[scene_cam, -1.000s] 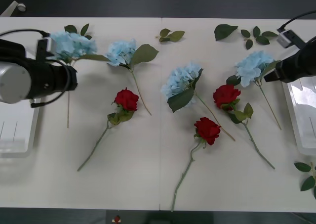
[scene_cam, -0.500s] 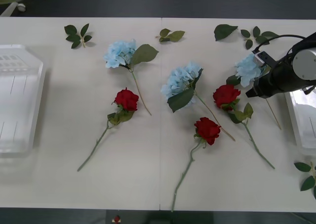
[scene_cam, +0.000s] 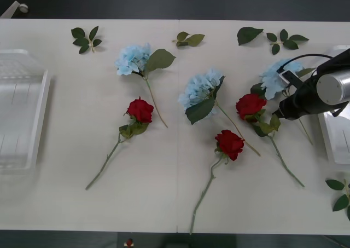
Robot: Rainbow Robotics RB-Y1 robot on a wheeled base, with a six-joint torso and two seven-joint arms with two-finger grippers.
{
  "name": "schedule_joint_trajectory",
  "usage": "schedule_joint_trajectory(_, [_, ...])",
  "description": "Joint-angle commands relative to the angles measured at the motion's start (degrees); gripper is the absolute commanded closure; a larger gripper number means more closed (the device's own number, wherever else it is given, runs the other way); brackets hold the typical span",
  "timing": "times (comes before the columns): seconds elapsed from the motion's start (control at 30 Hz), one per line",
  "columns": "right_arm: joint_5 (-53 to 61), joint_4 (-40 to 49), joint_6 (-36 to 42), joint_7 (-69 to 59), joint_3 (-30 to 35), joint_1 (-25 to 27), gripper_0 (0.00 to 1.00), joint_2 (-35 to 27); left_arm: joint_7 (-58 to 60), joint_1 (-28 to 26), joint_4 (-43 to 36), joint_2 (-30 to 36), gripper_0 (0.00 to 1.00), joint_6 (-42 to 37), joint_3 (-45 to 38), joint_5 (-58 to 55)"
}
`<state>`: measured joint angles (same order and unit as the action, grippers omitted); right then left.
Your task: Put the red flowers into the right box and the blue flowers into the left box
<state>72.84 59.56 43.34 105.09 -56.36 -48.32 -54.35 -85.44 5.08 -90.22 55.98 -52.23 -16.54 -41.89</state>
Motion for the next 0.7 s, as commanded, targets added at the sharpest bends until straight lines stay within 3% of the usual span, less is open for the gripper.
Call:
schedule_joint_trajectory(0.03, [-0.1,-2.4,0.0,0.1,1.3,-2.7,0.23,2.5,-4.8,0.4,1.5,0.8,1.0,2.6,1.0,-0.6])
schedule_joint_trajectory(0.2, [0.0,-4.0,-0.1,-0.1,1.3,-3.3,0.97,3.5,-4.8,0.3,3.2,0.8,1.0,5.2,3.0,-0.7])
schedule_joint_trajectory(0.37, [0.1,-4.5,-0.3,-0.1,1.3,-3.6,1.0,3.9,-4.9,0.3,3.2,0.8,0.97,5.3,3.0,-0.9])
schedule_joint_trajectory(0.43, [0.2,-4.6,-0.3,-0.1,1.3,-3.9,1.0,3.9,-4.9,0.3,3.2,0.8,0.89,5.2,3.0,-1.2])
schedule_joint_trajectory(0.53, [0.7,-4.5,-0.2,0.1,1.4,-4.6,1.0,3.3,-5.0,0.3,3.2,0.8,0.65,5.2,2.9,-3.1])
schedule_joint_trajectory(0.7, [7.8,-3.0,0.6,1.1,1.6,-5.6,1.0,-0.4,-6.0,0.4,2.9,0.8,0.44,4.9,2.2,-6.6])
